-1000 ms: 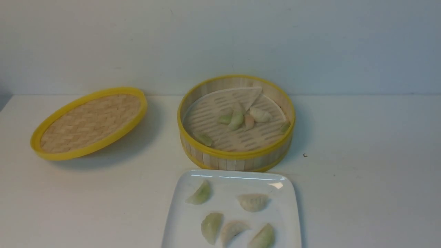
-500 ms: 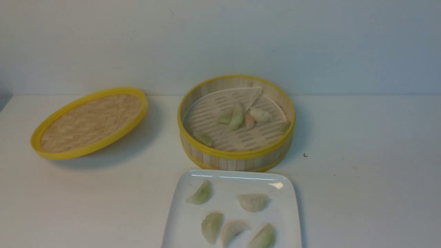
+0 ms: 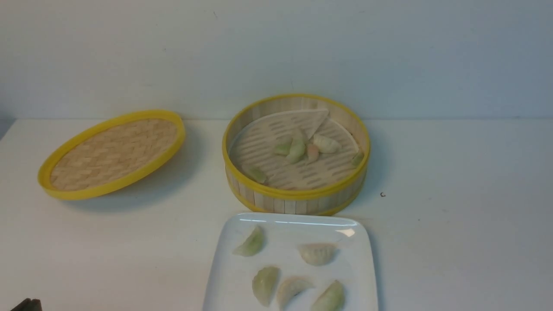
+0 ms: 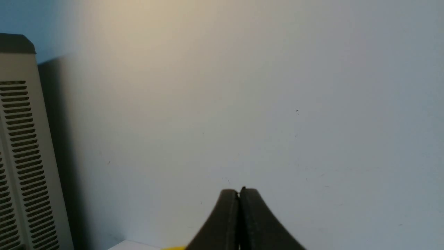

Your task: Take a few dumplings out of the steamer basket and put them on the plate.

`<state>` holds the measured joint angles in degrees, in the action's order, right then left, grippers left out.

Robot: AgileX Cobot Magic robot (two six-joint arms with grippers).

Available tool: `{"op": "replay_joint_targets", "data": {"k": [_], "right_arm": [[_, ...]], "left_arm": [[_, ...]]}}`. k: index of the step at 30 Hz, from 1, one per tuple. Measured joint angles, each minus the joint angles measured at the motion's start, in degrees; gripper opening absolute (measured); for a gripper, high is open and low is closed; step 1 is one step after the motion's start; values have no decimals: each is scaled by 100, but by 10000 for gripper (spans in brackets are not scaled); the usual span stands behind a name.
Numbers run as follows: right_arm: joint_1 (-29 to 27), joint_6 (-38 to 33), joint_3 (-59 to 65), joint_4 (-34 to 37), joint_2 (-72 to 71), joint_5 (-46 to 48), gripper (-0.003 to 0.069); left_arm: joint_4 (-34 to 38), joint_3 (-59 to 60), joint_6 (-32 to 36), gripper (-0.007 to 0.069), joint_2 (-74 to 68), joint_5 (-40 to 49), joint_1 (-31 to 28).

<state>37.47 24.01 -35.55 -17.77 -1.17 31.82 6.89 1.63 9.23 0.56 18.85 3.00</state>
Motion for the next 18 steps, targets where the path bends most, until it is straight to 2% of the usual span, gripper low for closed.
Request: {"op": "replay_joint_targets", "data": {"k": [18], "right_arm": [[0, 0, 0, 5, 0, 0, -14]], "left_arm": [[0, 1, 0, -6, 0, 283, 0]]}}
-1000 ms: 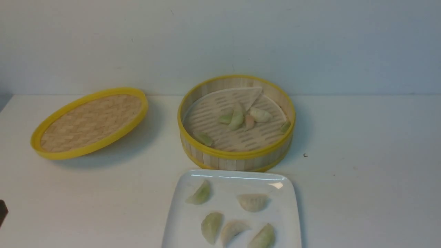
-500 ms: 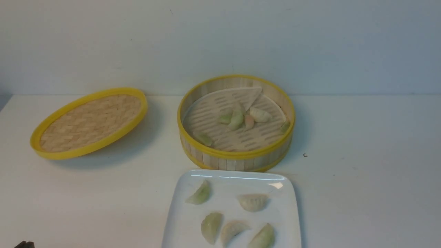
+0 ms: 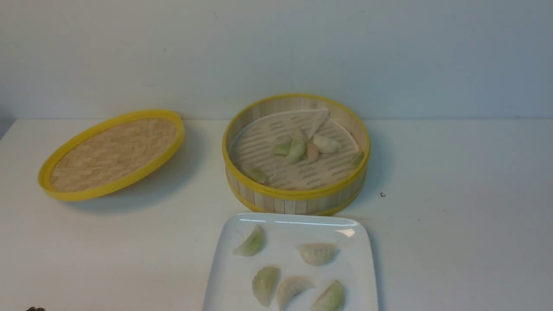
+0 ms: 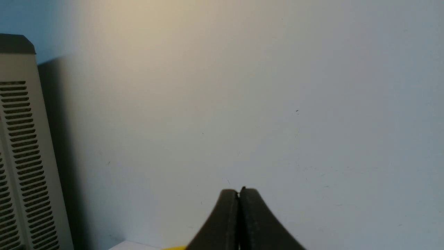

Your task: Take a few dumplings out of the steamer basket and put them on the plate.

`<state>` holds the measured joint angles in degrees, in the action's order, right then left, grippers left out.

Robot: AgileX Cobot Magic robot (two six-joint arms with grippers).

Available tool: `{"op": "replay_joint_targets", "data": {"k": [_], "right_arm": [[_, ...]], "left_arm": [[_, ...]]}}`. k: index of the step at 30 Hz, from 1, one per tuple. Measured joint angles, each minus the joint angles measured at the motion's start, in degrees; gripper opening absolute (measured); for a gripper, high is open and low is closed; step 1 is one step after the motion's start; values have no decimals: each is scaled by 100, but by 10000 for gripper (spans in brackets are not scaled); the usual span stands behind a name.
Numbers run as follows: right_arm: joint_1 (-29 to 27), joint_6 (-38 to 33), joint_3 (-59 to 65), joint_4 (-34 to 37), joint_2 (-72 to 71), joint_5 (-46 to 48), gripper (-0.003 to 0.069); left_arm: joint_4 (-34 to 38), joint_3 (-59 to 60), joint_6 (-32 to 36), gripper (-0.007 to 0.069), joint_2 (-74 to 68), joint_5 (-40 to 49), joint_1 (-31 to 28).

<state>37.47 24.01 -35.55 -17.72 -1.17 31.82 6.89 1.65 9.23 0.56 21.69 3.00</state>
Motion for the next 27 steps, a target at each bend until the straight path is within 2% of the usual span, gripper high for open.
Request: {"op": "replay_joint_targets", "data": {"k": [14, 18, 20, 23, 27], "right_arm": [[0, 0, 0, 0, 0, 0, -14], [0, -80, 0, 231, 0, 0, -14], [0, -306, 7, 505, 0, 0, -14], [0, -1099, 170, 1177, 0, -209, -14], [0, -1826, 518, 1701, 0, -399, -14]], "left_arm": [[0, 0, 0, -6, 0, 0, 0], [0, 0, 0, -6, 0, 0, 0], [0, 0, 0, -6, 0, 0, 0], [0, 0, 0, -6, 0, 0, 0], [0, 0, 0, -6, 0, 0, 0]]}}
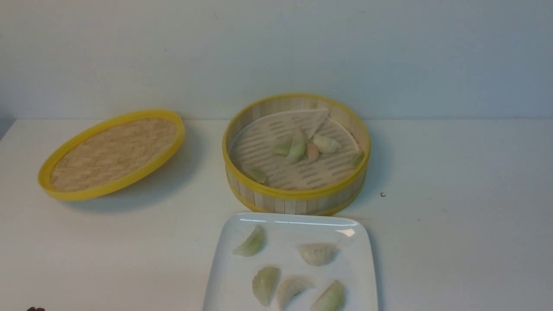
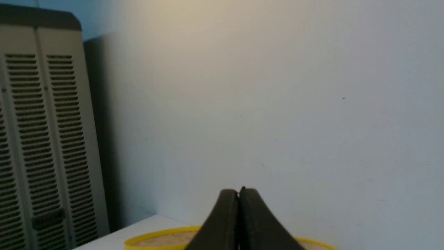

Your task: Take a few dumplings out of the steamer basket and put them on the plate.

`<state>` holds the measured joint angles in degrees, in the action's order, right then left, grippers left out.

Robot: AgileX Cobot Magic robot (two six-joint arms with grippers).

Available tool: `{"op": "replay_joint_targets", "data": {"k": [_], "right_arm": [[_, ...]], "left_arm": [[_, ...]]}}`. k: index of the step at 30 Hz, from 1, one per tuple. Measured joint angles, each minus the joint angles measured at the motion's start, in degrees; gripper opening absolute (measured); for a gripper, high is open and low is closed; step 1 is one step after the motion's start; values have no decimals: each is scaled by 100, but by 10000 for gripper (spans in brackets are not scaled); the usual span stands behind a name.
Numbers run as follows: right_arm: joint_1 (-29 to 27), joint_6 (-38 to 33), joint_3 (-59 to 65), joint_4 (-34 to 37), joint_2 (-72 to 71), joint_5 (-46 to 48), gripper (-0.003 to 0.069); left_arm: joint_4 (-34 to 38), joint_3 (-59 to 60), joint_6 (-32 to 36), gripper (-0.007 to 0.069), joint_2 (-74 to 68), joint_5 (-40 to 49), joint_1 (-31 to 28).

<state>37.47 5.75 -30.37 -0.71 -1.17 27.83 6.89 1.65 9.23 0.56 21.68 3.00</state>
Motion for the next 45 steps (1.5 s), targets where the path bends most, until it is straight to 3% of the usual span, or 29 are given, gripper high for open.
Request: {"op": "replay_joint_targets", "data": {"k": [7, 10, 16, 21, 45], "right_arm": [[-145, -284, 663, 71, 0, -263, -14], [-749, -284, 1022, 71, 0, -275, -14], [-2584, -284, 2074, 71, 5, -270, -14], [-3357, -284, 2853, 71, 5, -253, -14], [-3530, -334, 3149, 35, 23, -529, -14]], "left_arm": [[0, 0, 0, -6, 0, 1, 0], [0, 0, 0, -6, 0, 1, 0], [5, 0, 0, -6, 0, 1, 0], [5, 0, 0, -6, 0, 1, 0], [5, 0, 0, -6, 0, 7, 0]]}}
